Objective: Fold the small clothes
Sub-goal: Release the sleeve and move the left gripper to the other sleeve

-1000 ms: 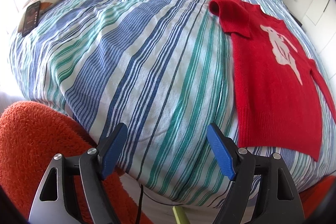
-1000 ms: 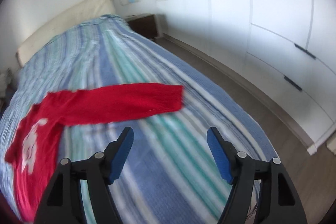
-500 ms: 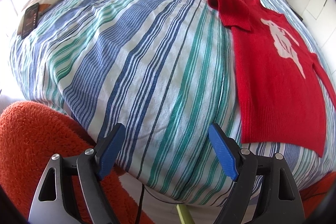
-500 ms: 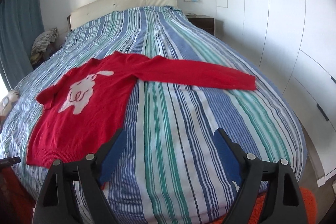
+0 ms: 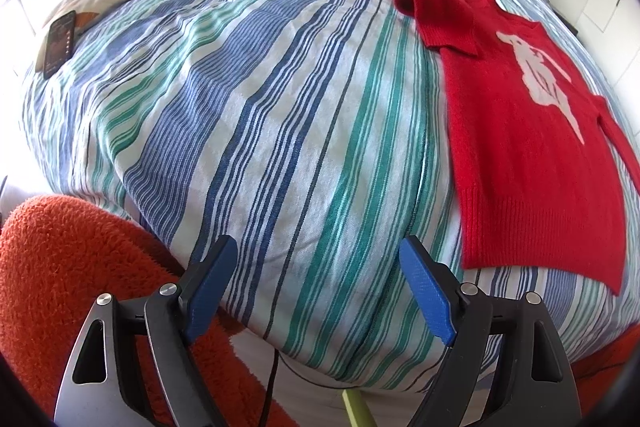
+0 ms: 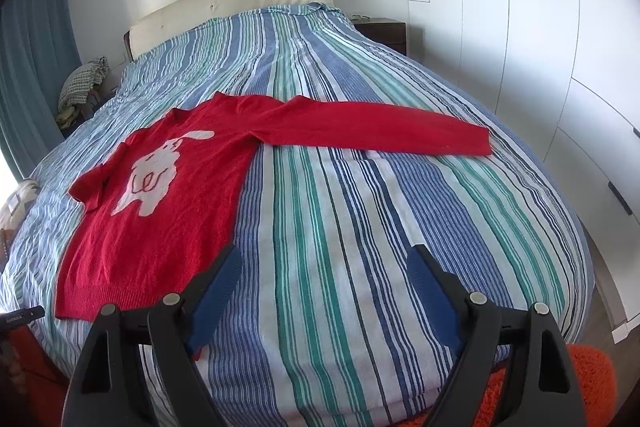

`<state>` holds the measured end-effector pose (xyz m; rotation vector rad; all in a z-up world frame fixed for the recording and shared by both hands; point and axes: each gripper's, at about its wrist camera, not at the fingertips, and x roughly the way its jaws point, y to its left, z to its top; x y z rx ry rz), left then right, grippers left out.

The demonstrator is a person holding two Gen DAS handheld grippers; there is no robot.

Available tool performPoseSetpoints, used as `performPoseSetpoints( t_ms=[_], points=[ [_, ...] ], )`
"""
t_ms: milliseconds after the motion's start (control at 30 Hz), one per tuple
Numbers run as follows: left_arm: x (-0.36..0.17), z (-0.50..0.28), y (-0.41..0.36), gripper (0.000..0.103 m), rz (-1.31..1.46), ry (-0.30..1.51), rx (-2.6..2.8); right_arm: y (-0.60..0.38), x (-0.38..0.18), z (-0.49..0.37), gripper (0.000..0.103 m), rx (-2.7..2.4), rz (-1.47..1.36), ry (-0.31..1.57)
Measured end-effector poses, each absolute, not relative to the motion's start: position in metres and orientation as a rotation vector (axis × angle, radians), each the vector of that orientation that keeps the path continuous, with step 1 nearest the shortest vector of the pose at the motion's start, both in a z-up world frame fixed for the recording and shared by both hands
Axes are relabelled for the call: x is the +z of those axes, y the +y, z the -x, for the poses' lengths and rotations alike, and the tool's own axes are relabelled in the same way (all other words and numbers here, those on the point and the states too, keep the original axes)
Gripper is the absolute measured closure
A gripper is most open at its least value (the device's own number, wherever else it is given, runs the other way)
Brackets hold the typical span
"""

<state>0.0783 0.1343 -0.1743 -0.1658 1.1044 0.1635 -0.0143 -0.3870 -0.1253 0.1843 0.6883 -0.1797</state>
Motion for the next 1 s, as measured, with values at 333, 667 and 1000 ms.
performPoseSetpoints(
  t_ms=[333,667,1000],
  points=[
    [-0.175,-0.08,0.134,0.018,0.165,1.108,0.167,-0.378,-0.128,0.011,0.019,-0.162,-0.161,0.699],
    [-0.172,-0.078,0.137,0.017,0.177,1.094,0.166,-0.373,-0.13,0.009,0.019,-0.151,-0.155,0.704],
    [-0.123,-0.102,0.113,0.015,0.1,0.978,0.025,-0.383,-0.134,0.007,0.019,-0.146,-0.211,0.714]
  ],
)
